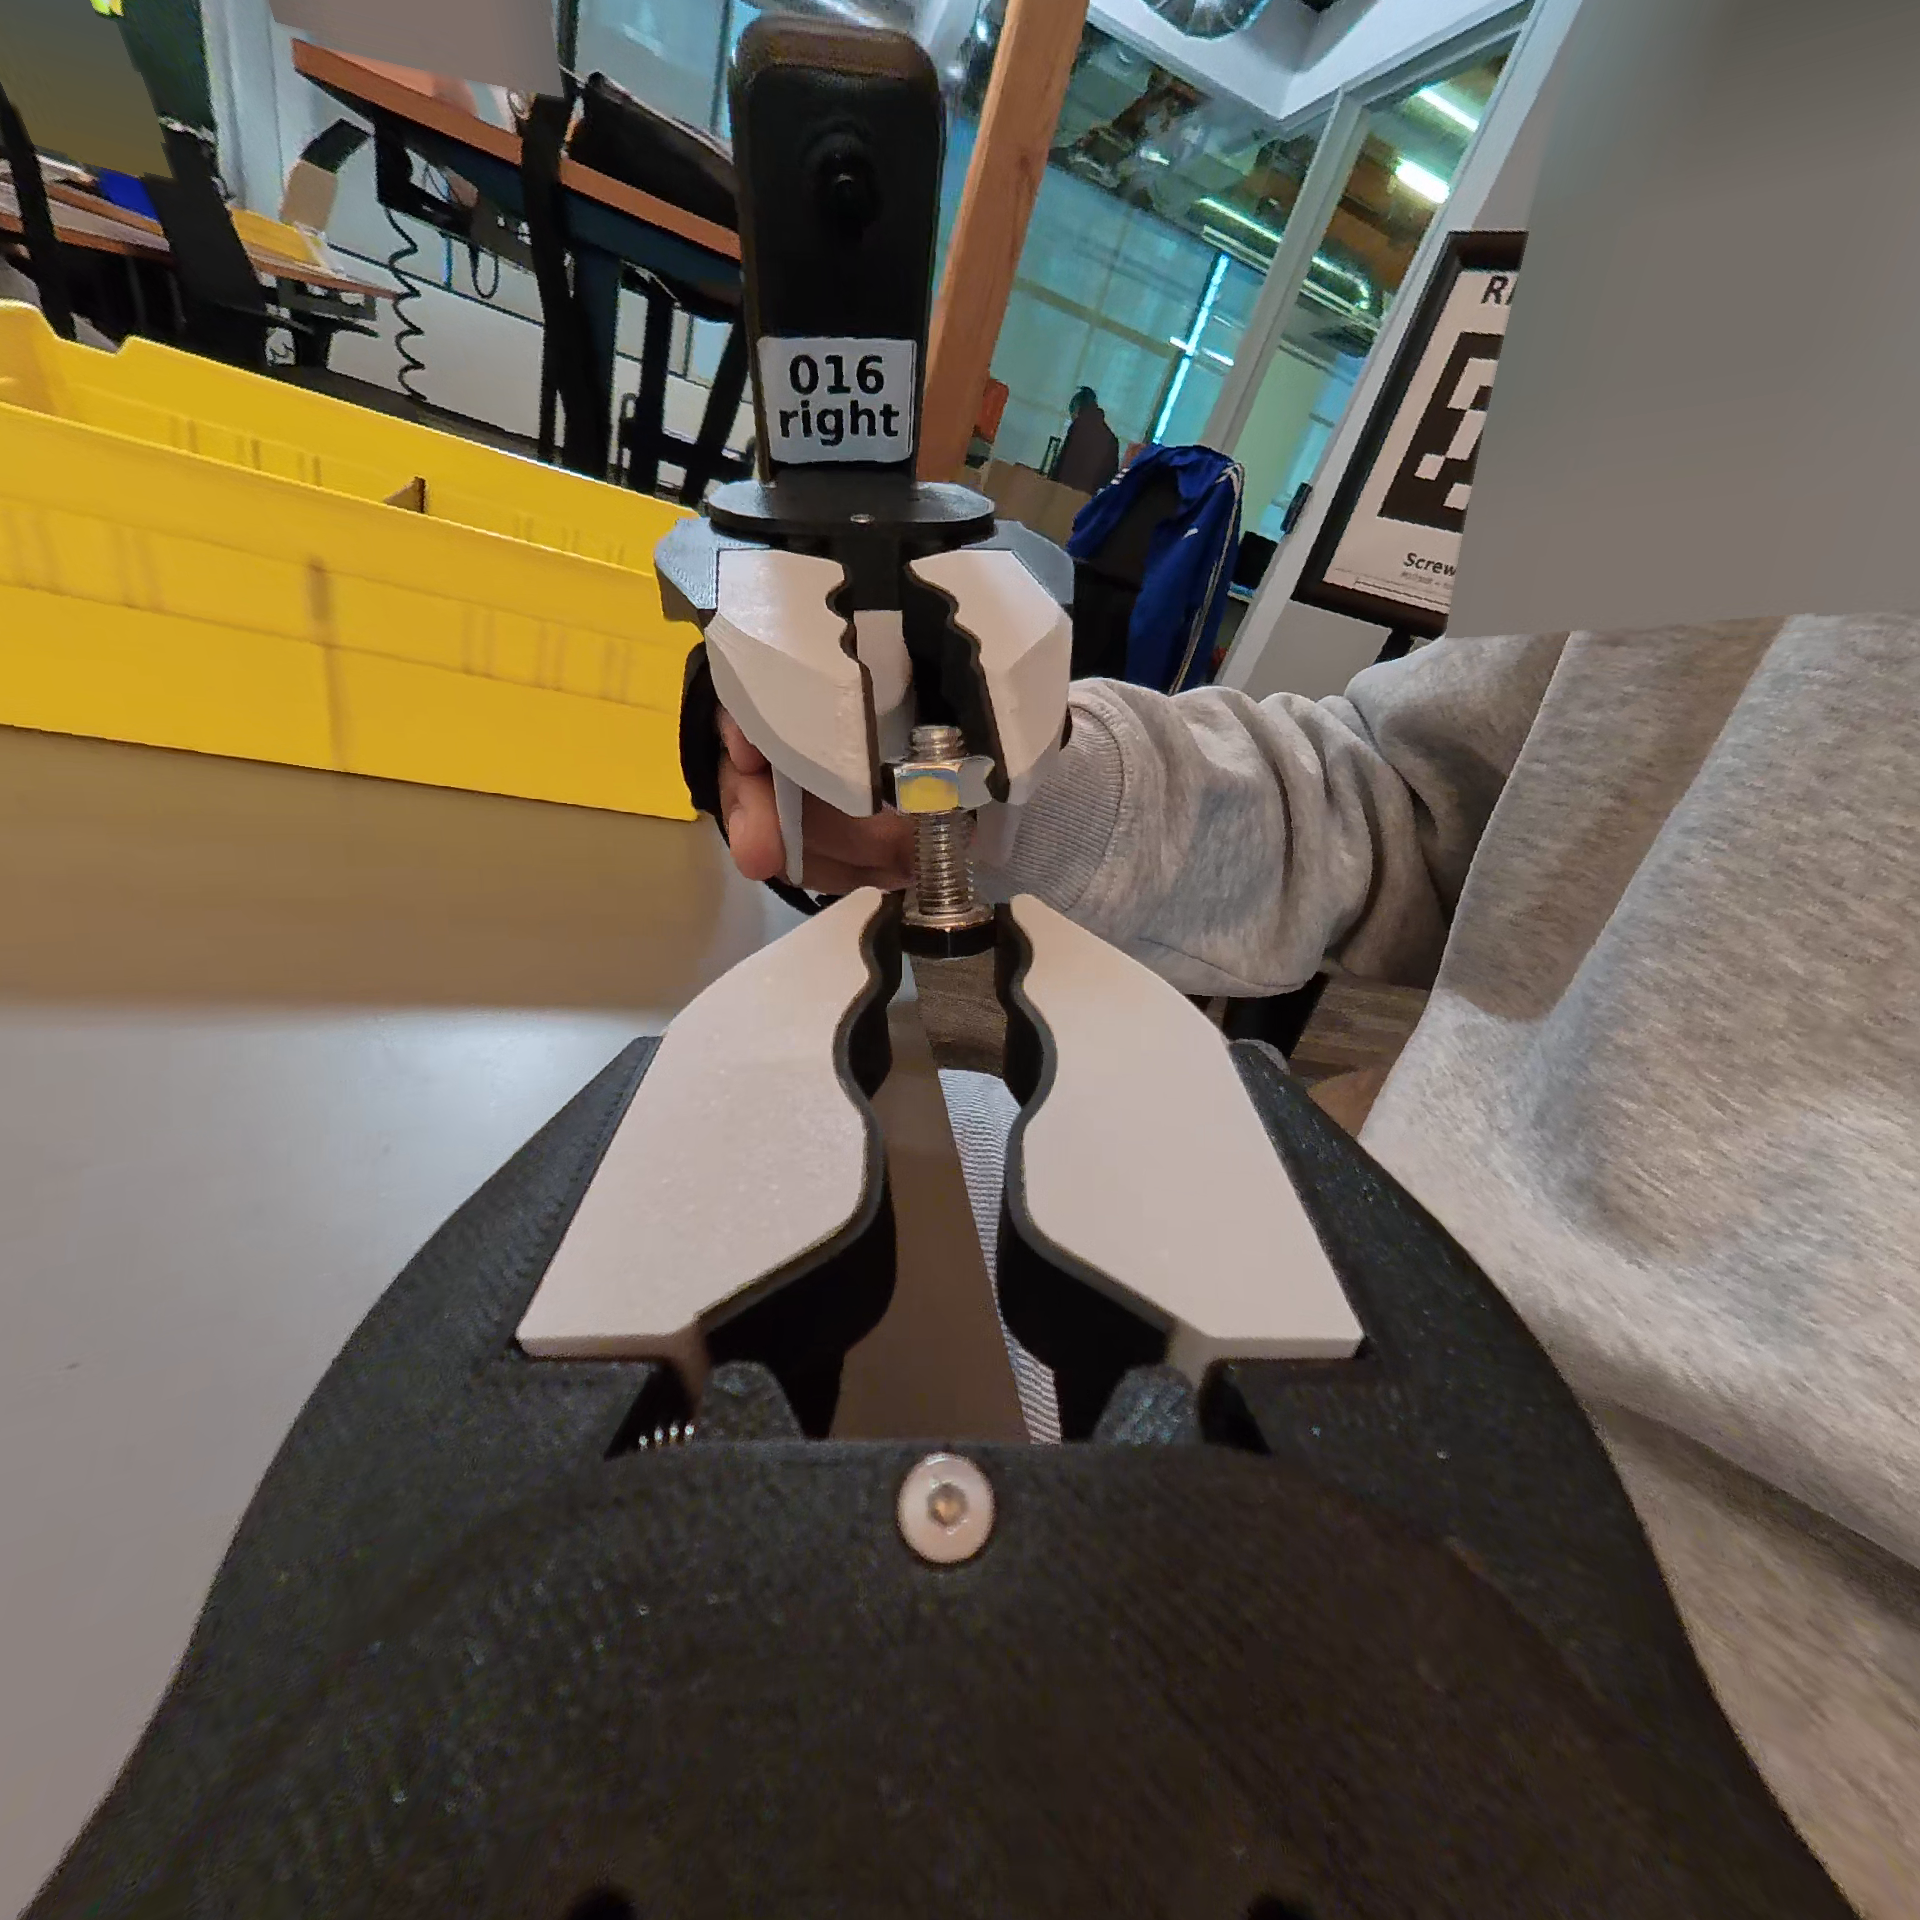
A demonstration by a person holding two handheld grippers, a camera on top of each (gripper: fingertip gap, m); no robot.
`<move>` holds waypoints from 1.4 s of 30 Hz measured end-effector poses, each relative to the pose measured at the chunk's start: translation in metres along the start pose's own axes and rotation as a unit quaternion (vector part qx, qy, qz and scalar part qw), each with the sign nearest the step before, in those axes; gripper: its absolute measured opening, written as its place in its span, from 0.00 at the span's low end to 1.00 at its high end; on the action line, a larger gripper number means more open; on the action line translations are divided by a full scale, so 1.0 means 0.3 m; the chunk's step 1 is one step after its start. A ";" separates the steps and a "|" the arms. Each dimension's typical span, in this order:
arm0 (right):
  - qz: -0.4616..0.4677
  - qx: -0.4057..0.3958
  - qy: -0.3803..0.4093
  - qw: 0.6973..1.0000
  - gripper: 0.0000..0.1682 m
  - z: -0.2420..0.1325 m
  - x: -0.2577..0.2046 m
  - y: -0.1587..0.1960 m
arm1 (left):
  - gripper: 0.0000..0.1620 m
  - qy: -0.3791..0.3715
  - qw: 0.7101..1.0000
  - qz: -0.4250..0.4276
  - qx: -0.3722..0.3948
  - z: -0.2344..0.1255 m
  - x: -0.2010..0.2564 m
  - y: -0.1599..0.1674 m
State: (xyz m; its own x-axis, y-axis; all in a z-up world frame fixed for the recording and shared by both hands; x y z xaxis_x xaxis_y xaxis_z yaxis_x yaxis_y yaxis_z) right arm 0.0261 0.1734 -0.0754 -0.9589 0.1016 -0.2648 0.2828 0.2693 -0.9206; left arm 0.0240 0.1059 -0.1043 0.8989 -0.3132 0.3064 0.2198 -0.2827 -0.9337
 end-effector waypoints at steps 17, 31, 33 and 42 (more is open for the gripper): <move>0.013 0.043 0.052 0.998 0.07 -0.038 0.050 -0.012 | 0.11 -0.024 0.998 0.017 0.051 -0.023 -0.010 -0.030; -0.011 0.068 0.073 0.995 0.10 -0.032 0.034 -0.038 | 0.11 -0.052 0.996 0.016 0.066 -0.033 -0.029 -0.039; -0.019 0.073 0.080 0.994 0.11 -0.030 0.027 -0.047 | 0.11 -0.053 0.996 0.017 0.065 -0.033 -0.030 -0.038; -0.027 0.082 0.080 0.993 0.13 -0.020 0.014 -0.056 | 0.11 -0.058 0.996 0.020 0.064 -0.026 -0.030 -0.037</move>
State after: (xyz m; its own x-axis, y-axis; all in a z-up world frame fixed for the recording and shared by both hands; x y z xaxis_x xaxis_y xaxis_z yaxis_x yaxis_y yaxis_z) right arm 0.0176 0.1750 -0.0593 -0.9529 0.2457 -0.1777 0.2120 0.1209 -0.9698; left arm 0.0106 0.1048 -0.0953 0.9438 -0.2129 0.2527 0.2236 -0.1516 -0.9628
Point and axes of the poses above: each gripper's, where its closed fingertips meet, z out along the fingers, y out of its underside, x = y × z across the jaws, the point moved 4 cm from there along -z, back along the fingers, and after that the axes turned 13 degrees about -x, right-handed, at the moved point
